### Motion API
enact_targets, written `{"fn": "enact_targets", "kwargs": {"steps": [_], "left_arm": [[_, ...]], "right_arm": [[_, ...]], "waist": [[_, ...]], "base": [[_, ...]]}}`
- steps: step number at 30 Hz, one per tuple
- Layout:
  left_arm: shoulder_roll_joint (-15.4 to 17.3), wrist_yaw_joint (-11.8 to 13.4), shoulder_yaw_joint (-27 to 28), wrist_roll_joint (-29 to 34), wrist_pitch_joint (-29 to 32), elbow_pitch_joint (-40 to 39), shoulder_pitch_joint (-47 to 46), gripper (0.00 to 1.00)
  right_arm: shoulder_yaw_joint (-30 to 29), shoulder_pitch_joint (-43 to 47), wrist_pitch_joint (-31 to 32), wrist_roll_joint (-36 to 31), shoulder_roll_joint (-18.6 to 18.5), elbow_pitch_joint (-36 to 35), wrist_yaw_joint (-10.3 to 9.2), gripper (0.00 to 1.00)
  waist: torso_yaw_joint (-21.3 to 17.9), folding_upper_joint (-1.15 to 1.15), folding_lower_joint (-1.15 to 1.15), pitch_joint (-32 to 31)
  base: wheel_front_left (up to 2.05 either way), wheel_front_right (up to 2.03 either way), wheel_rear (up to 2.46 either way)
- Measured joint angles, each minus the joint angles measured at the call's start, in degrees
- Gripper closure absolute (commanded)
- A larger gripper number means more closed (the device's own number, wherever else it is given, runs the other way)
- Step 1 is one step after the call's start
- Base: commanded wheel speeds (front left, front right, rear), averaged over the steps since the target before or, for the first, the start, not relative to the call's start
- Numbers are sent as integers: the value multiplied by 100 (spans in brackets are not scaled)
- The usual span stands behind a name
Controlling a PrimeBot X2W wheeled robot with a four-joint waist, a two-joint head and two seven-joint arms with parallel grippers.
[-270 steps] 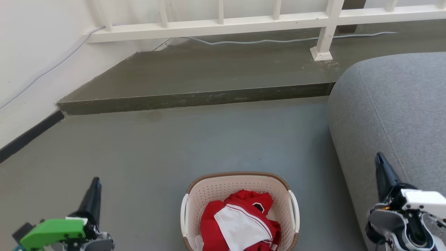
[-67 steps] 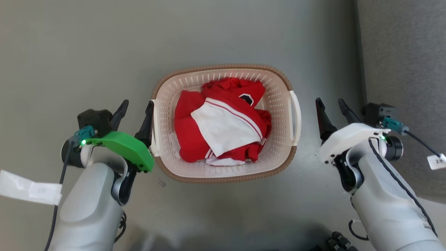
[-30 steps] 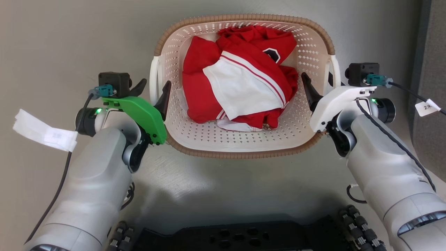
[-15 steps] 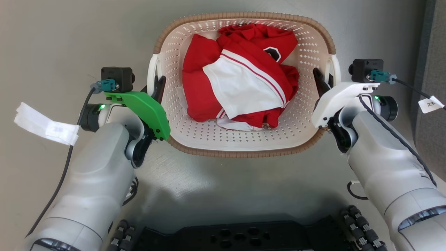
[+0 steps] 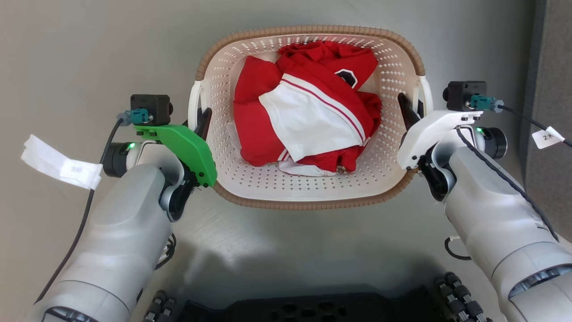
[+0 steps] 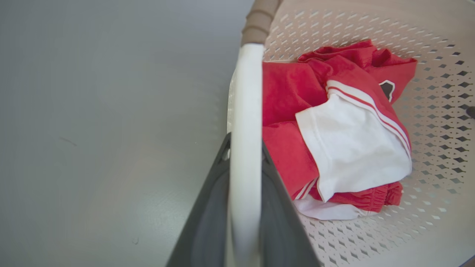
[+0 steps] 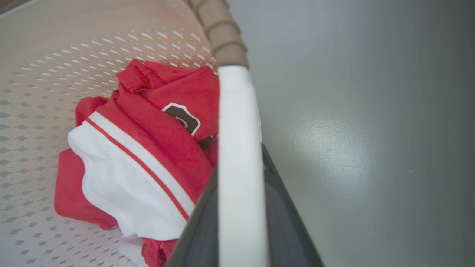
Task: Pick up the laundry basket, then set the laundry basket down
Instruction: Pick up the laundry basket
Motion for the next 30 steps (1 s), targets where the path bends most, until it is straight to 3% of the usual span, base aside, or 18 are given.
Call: {"fn": "enact_targets", "kwargs": {"steps": [10, 30], "left_arm": [[47, -1, -192, -359, 30, 154, 65, 100], [131, -34, -465, -1036, 553, 431, 743, 100]], "right_arm": [[275, 136, 15, 385, 13, 29, 67, 100], [993, 561, 865, 1073, 47, 83, 96, 100]], "waist": [[-37, 0, 0, -546], [-212, 0, 0, -2106]], "base": [[0, 0, 0], [0, 0, 0]]}}
